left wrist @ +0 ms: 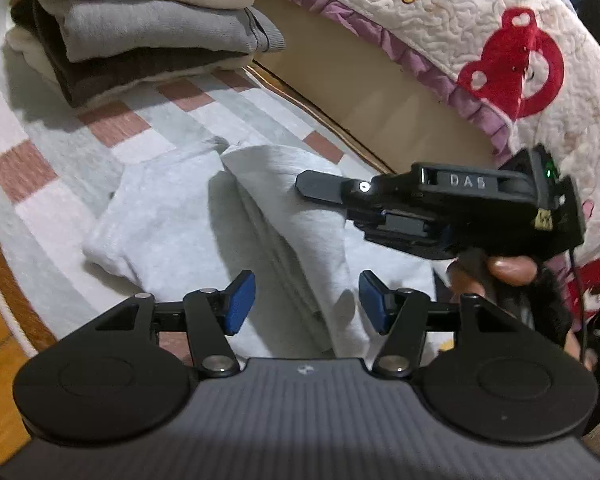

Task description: Fold clothes

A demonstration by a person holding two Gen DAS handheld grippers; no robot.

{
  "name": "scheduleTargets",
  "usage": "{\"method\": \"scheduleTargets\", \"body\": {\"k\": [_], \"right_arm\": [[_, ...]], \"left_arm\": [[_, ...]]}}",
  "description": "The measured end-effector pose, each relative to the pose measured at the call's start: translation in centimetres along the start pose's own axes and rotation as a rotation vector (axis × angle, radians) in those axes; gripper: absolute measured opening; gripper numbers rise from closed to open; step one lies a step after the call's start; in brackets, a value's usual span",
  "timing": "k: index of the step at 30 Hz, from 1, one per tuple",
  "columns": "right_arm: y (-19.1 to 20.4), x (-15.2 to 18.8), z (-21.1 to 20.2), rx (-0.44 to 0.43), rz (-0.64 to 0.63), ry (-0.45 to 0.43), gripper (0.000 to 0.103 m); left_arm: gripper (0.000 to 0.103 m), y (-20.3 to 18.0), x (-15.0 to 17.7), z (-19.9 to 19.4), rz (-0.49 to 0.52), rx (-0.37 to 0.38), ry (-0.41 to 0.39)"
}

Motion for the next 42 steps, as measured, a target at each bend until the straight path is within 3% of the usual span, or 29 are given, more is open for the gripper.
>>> {"method": "scheduleTargets", "body": {"k": [3,7,9,11,12,13,14,18,21,25,28,30,31,32,34,36,40,42], "right_arm": [[0.0,-0.1,-0.1,-0.002,-0.003,-0.003,0.011],[0.5,-0.2,-0.3,-0.018,-0.026,0.009,0.011],[0.9,-0.3,-0.4,-0.028,-0.045,0.018,0.011],[1.3,-0.3,-0.5,-0.037,-0.064,0.028,0.012],[1.4,-0.3,-0.6,-0.042,-0.073,0.033,0.015],[1.6,-0.4,-0.7,-0.045,-0.079,0.036,0.018],[1.4,-0.7,-1.0,-0.035,-0.066,0.03,0.022],[-0.6,-3.4,-3.9,0.026,0.003,-0.051,0.026],[-3.8,-5.3,-7.0,0.194,0.035,-0.118,0.027],[-8.5,-6.3,-10.0,0.391,0.129,-0.159,0.028],[-10.4,-6.2,-10.8,0.443,0.205,-0.151,0.028],[-10.9,-6.1,-10.8,0.455,0.216,-0.142,0.03],[-11.0,-6.0,-10.6,0.461,0.214,-0.136,0.032],[-11.1,-6.0,-10.5,0.465,0.21,-0.13,0.033],[-11.3,-6.0,-10.1,0.471,0.201,-0.12,0.033],[-11.1,-5.8,-9.9,0.516,0.147,-0.114,0.033],[-10.6,-5.9,-9.8,0.559,0.077,-0.117,0.033],[-10.4,-6.0,-9.7,0.567,0.057,-0.12,0.033]], "left_arm": [[0.06,0.3,-1.1,-0.1,-0.11,0.044,-0.047],[0.061,-1.4,-1.3,1.6,0.082,0.013,0.01],[0.063,-1.8,-1.3,3.0,0.121,0.01,0.047],[0.061,-1.2,-1.4,4.3,0.123,-0.042,0.069],[0.056,-0.9,-1.3,4.9,0.124,-0.057,0.095],[0.028,-0.6,-1.0,5.5,0.125,-0.057,0.131],[0.007,-0.4,-0.7,6.1,0.125,-0.057,0.168],[0.008,0.9,0.6,6.5,0.139,-0.123,0.219],[0.012,1.9,1.1,6.2,0.149,-0.168,0.225],[0.028,3.0,1.1,5.9,0.122,-0.196,0.21],[0.044,3.8,0.2,6.1,0.044,-0.184,0.175],[0.039,4.3,-0.2,6.6,0.008,-0.175,0.167],[0.013,4.1,-0.1,6.9,0.033,-0.17,0.183],[0.007,3.5,-0.1,7.2,0.097,-0.177,0.199],[0.007,2.0,-0.5,7.1,0.23,-0.202,0.202],[0.007,0.5,-1.9,6.3,0.289,-0.195,0.166],[0.007,-0.9,-5.7,3.0,0.356,-0.215,0.011],[0.007,0.1,-6.0,2.0,0.377,-0.272,-0.043]]}}
Point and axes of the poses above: each gripper's, at about its wrist camera, not at the fingertips, and z roughly the way its jaws point, y to its left, x to its underside, the point moved 10 cm from there along z, roughly the way its jaws point, and after that the axes turned 3 degrees about z, right-handed, at the moved point
